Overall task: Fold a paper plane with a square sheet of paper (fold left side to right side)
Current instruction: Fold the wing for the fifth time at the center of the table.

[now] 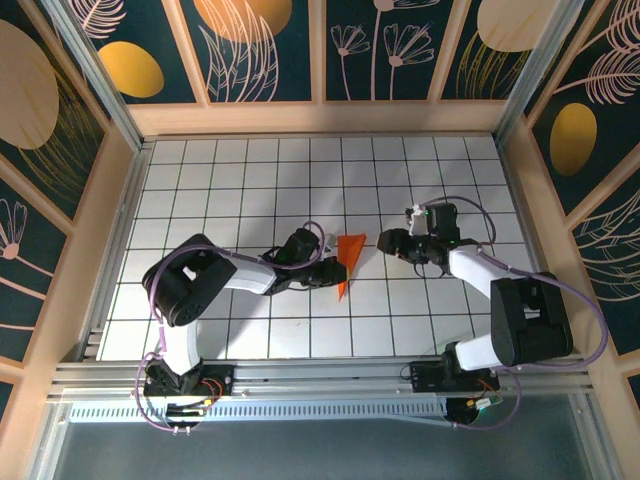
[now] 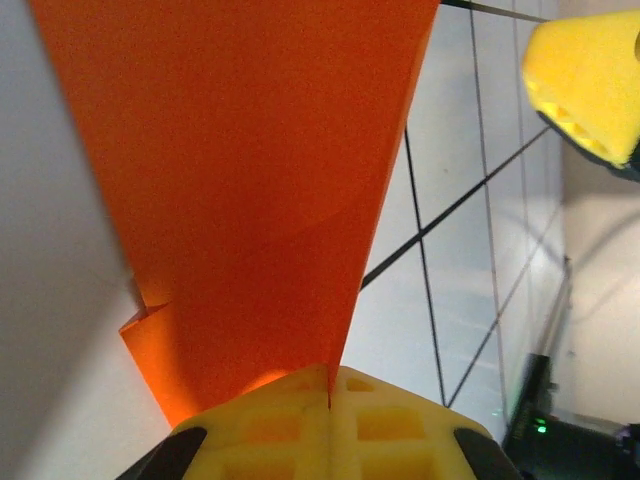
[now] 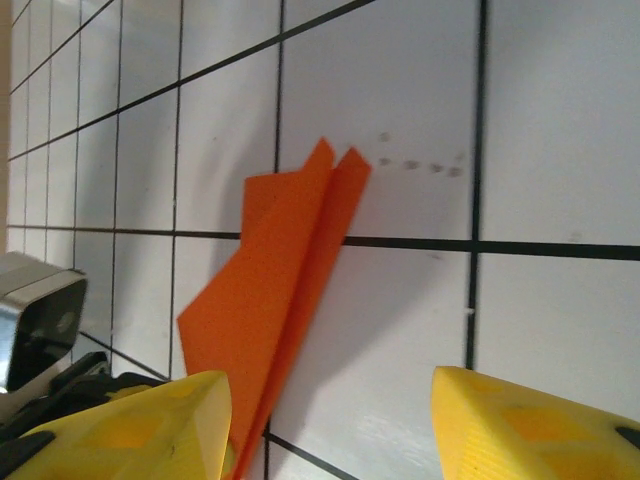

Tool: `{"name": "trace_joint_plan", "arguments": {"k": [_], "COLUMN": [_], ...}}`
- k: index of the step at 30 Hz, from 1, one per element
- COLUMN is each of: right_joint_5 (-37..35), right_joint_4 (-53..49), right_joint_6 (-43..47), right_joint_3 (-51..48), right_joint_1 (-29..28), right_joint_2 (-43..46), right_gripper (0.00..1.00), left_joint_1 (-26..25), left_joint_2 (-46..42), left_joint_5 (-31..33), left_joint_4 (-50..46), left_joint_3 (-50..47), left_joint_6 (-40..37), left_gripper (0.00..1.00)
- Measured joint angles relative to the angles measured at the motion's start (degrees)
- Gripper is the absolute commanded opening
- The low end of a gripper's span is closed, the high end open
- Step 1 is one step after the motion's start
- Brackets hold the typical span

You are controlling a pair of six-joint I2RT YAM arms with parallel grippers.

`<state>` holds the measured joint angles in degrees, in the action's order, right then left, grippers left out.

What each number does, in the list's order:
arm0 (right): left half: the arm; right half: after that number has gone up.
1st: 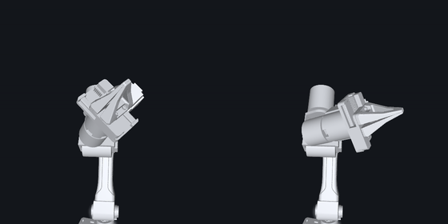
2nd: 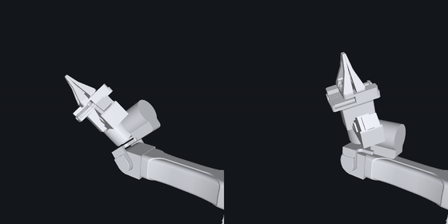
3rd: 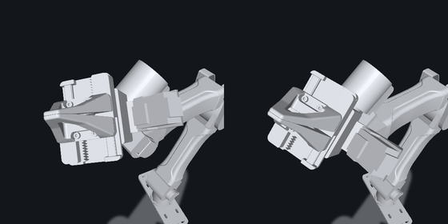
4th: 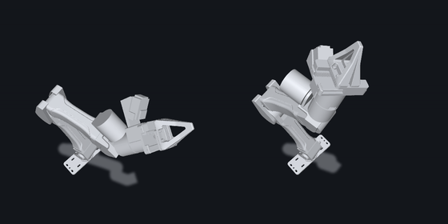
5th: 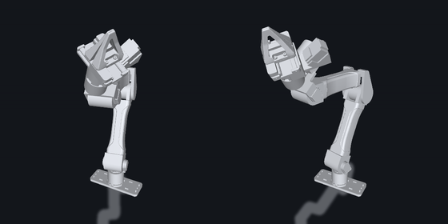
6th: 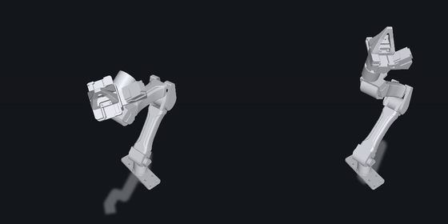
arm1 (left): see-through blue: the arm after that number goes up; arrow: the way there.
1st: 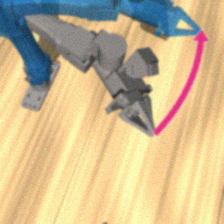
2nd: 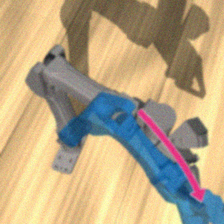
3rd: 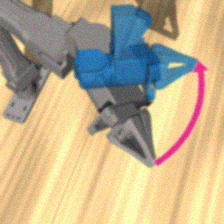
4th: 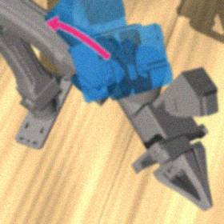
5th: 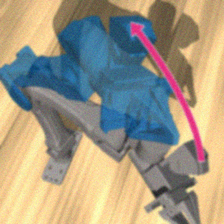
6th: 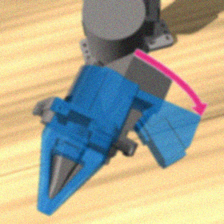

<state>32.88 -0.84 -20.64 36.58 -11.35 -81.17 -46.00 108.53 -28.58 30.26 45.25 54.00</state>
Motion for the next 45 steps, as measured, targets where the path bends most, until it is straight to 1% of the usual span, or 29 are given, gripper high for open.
{"name": "trace_joint_plan", "arguments": {"k": [3,8,19,28,43,45], "right_joint_5": [0.7,1.2,0.8,-0.2,-0.5,-0.5], "right_joint_4": [3.0,6.6,13.0,15.3,16.5,16.6], "right_joint_6": [-2.0,-6.6,-14.5,-17.4,-18.6,-18.8], "right_joint_3": [-0.6,-1.5,-1.5,-1.5,-1.4,-1.1], "right_joint_1": [-1.8,-4.2,-7.5,-8.8,-10.1,-10.3], "right_joint_2": [-1.5,-3.9,-7.0,-10.2,-13.6,-13.9], "right_gripper": [0.52,0.43,0.36,0.36,0.36,0.36], "left_joint_1": [0.0,0.3,0.4,0.4,0.4,0.4], "left_joint_2": [1.2,2.8,5.5,6.6,7.9,8.2], "left_joint_5": [-1.6,-3.2,-4.0,-4.0,-4.0,-4.0], "left_joint_4": [3.9,9.8,21.2,27.2,30.3,30.6], "left_joint_3": [-0.5,-2.3,-5.3,-7.4,-7.8,-7.9], "left_joint_6": [2.9,7.2,14.1,17.7,20.1,20.3], "left_gripper": [0.00,0.00,0.00,0.00,0.00,0.03]}}
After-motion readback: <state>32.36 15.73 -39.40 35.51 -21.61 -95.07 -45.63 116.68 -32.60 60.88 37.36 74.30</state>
